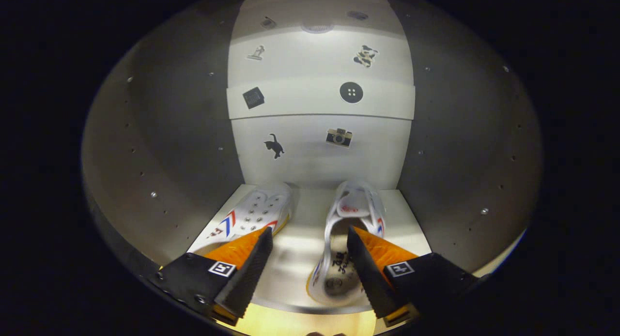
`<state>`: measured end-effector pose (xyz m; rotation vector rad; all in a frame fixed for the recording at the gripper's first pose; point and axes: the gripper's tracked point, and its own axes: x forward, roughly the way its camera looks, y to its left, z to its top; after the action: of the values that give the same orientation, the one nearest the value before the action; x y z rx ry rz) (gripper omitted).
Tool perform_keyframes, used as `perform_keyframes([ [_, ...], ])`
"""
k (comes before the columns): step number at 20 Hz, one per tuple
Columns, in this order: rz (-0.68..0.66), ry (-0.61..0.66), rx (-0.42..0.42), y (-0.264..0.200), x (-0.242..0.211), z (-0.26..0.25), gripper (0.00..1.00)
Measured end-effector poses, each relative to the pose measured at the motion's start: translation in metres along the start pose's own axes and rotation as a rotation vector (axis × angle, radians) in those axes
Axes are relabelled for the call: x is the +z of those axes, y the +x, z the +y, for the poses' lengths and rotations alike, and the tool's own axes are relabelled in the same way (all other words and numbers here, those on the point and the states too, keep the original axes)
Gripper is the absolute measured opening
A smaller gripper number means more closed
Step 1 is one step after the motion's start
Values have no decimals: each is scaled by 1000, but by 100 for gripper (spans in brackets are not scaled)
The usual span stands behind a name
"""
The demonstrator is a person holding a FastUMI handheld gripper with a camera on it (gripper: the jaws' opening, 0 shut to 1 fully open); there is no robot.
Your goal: Open the shoe cabinet door, grab the shoes and put them into the shoe cabinet, then close the shoe cabinet door.
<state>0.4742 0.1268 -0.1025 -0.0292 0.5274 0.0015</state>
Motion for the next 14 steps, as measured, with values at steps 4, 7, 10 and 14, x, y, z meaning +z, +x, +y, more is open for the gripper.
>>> perform_keyframes([
  [4, -62, 29, -10, -57, -3, 4, 98],
  [7, -142, -12, -12, -114, -5, 12, 98],
  [10, -205, -2, 59, -180, -18, 42, 98],
  [14, -271, -46, 86, -270, -43, 61, 98],
])
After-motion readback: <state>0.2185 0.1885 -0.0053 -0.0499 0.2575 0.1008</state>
